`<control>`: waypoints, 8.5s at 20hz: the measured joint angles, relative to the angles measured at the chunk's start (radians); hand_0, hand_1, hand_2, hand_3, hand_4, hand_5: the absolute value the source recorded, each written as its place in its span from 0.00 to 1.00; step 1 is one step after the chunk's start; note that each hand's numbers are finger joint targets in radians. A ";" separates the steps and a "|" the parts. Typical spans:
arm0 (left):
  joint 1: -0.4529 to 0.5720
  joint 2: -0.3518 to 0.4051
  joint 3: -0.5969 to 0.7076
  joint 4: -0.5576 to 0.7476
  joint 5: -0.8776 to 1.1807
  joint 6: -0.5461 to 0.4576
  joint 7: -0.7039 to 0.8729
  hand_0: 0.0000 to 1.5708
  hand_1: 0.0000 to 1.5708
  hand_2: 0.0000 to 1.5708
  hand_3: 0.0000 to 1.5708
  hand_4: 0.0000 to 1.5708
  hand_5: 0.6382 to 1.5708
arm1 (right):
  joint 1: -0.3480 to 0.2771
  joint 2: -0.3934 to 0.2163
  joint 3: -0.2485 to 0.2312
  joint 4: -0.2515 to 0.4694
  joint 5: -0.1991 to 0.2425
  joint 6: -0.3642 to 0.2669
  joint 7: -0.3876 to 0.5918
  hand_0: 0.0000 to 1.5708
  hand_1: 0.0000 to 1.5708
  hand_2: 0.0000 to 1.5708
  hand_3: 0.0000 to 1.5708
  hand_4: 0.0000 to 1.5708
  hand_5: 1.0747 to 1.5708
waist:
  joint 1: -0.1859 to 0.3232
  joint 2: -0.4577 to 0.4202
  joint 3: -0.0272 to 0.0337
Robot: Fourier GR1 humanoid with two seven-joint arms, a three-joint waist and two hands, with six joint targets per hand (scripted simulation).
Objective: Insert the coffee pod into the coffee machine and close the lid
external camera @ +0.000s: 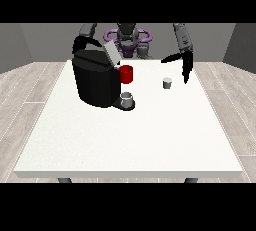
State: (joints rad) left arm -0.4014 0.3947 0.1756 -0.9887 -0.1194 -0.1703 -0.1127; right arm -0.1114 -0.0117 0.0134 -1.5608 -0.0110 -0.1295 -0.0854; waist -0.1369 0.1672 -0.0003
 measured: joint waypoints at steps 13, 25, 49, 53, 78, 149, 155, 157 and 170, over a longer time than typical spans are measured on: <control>-0.095 -0.009 -0.062 0.195 -0.166 0.073 -0.041 0.48 0.48 0.52 0.33 0.00 1.00 | -0.082 -0.025 -0.028 0.085 0.022 -0.018 0.062 0.00 0.00 0.00 0.00 0.26 1.00 | 0.005 0.020 0.0002; -0.130 0.024 -0.127 0.310 -0.333 0.151 -0.104 0.44 0.44 0.53 0.38 0.00 1.00 | -0.085 -0.023 -0.038 0.131 0.027 -0.021 0.049 0.00 0.00 0.00 0.00 0.30 1.00 | -0.002 0.022 0.0001; -0.267 0.027 -0.137 0.434 -0.481 0.261 -0.229 0.89 0.89 0.91 0.87 0.38 1.00 | -0.100 -0.008 -0.048 0.167 0.005 -0.036 0.044 0.00 0.00 0.00 0.00 0.27 1.00 | -0.014 0.003 0.0005; -0.302 0.009 -0.155 0.386 -0.485 0.206 -0.225 0.82 0.82 0.87 0.85 0.35 1.00 | -0.101 -0.007 -0.076 0.241 -0.015 -0.038 0.011 0.00 0.00 0.00 0.00 0.32 1.00 | 0.014 -0.029 0.0007; -0.663 0.074 -0.061 0.331 -0.468 0.032 -0.029 0.82 0.82 0.85 0.81 0.31 1.00 | -0.177 -0.014 -0.036 0.237 -0.023 0.014 -0.004 0.00 0.00 0.00 0.00 0.32 1.00 | -0.116 0.004 0.0004; -0.763 0.055 -0.108 0.371 -0.616 0.001 -0.065 0.00 0.00 0.00 0.00 0.00 1.00 | -0.208 -0.025 -0.075 0.192 -0.019 -0.043 0.000 0.00 0.00 0.00 0.00 0.27 1.00 | -0.136 0.100 0.0033; -0.762 0.063 -0.118 0.368 -0.633 -0.027 -0.074 0.00 0.00 0.00 0.00 0.00 1.00 | -0.211 -0.036 -0.092 0.214 -0.025 -0.046 0.008 0.00 0.00 0.00 0.00 0.22 1.00 | -0.121 0.087 0.0022; -0.750 0.060 -0.120 0.372 -0.638 -0.031 -0.073 0.00 0.00 0.00 0.00 0.00 1.00 | -0.189 -0.028 -0.079 0.212 -0.017 -0.053 0.009 0.00 0.00 0.00 0.00 0.25 1.00 | -0.121 0.069 0.0015; -0.669 -0.029 -0.080 0.331 -0.585 -0.053 -0.036 0.00 0.00 0.00 0.00 0.00 1.00 | -0.128 -0.041 -0.127 0.281 -0.054 -0.038 -0.025 0.00 0.00 0.00 0.00 0.28 1.00 | -0.043 -0.056 0.0005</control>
State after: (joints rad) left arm -1.0707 0.3656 0.0960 -0.6574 -0.7046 -0.2230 -0.1485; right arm -0.2392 -0.0522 -0.1131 -1.2802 -0.0651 -0.1674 -0.1102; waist -0.1794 0.1115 0.0002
